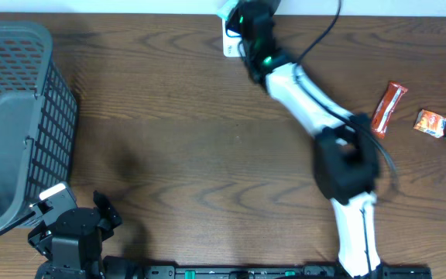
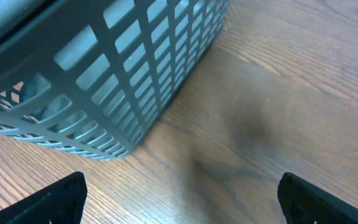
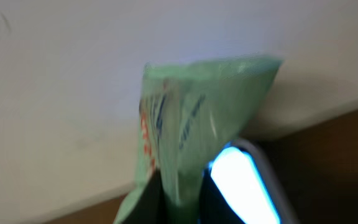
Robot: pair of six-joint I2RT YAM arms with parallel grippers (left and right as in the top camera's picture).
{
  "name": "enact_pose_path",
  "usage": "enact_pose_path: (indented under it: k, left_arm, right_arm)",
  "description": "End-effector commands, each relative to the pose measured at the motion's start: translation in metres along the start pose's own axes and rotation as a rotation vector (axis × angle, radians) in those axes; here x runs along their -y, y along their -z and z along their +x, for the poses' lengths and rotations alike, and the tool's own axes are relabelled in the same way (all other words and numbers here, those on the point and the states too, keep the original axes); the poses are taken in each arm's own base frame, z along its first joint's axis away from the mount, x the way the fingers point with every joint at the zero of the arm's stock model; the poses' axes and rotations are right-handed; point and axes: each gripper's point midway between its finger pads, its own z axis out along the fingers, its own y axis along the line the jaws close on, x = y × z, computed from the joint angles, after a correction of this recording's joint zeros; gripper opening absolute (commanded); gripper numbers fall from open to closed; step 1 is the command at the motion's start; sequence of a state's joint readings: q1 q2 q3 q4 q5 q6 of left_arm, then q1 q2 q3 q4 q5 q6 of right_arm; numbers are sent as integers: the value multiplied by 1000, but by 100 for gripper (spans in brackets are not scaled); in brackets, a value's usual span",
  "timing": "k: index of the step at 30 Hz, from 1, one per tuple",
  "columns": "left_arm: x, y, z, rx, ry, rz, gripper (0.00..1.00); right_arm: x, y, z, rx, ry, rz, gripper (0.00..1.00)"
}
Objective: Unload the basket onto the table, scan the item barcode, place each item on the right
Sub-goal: 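Carry the wipes pack to the right table edge and release it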
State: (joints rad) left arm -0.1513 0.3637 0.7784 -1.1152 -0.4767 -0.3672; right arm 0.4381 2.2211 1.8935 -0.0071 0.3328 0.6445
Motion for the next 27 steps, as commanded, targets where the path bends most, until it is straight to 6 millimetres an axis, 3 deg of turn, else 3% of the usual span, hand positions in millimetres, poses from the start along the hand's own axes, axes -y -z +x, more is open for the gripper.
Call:
enact_pose_path:
  k: [1, 3, 8, 15, 21, 25, 27]
  left_arm:
    - [-2, 1, -2, 6, 10, -8, 98]
    - [-2, 1, -2, 6, 10, -8, 98]
    - [-2, 1, -2, 6, 10, -8, 98]
    - [-2, 1, -2, 6, 10, -8, 98]
    - [-2, 1, -2, 6, 10, -8, 98]
    - [-2, 1, -2, 6, 10, -8, 98]
    - [-2, 1, -2, 6, 10, -8, 98]
  right_arm:
    - [10, 83, -119, 166, 110, 146, 1]
    - [43, 115, -133, 123, 210, 300, 1]
    - [158, 193, -149, -42, 361, 737, 1]
    - [312, 250, -133, -358, 332, 1161, 1]
    - [407, 267, -92, -534, 203, 1306, 1]
    - [439, 255, -59, -563, 101, 1260, 2]
    - [446, 247, -49, -565, 69, 1220, 15]
